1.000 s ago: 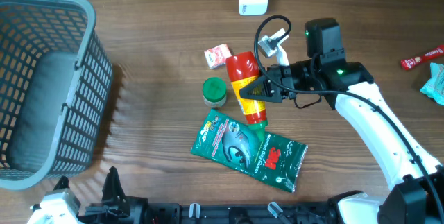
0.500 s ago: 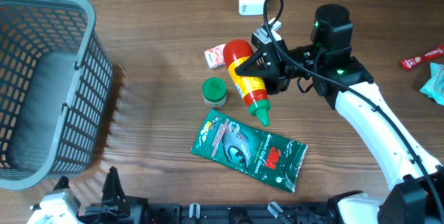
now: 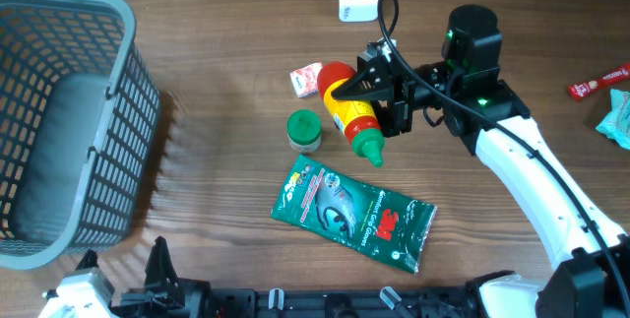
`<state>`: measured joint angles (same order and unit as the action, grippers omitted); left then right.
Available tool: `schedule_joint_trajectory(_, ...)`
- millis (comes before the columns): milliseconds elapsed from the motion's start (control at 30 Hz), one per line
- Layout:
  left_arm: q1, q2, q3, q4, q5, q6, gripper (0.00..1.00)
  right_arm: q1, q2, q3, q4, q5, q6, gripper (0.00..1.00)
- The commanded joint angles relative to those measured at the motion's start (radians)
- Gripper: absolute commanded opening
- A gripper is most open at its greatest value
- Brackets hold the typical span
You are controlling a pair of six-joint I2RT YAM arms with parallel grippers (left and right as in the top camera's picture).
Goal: Scan the item barcode
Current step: 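Lift the sauce bottle with the right gripper, raising it upright, then carry the sauce bottle with the right gripper to the scanner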
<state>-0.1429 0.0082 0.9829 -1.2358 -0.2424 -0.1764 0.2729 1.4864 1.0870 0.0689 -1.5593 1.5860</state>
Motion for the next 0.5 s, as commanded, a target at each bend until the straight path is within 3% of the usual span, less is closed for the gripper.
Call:
schedule_joint_trajectory(0, 0.006, -0.003, 0.003, 0.001, -0.013, 0.012, 1.0, -0.003, -0.012, 0.013, 0.038, -0.005, -0.008, 0.34)
schedule_joint_trajectory(100, 0.006, -0.003, 0.003, 0.001, -0.013, 0.012, 1.0, -0.003, -0.012, 0.013, 0.077, 0.024, -0.092, 0.29)
schedule_joint_trajectory(300, 0.006, -0.003, 0.003, 0.001, -0.013, 0.012, 1.0, -0.003, -0.011, 0.012, 0.078, 0.145, -0.495, 0.25)
schedule_joint_trajectory(467, 0.006, -0.003, 0.003, 0.001, -0.013, 0.012, 1.0, -0.003, -0.011, 0.012, -0.163, 0.472, -0.849, 0.26)
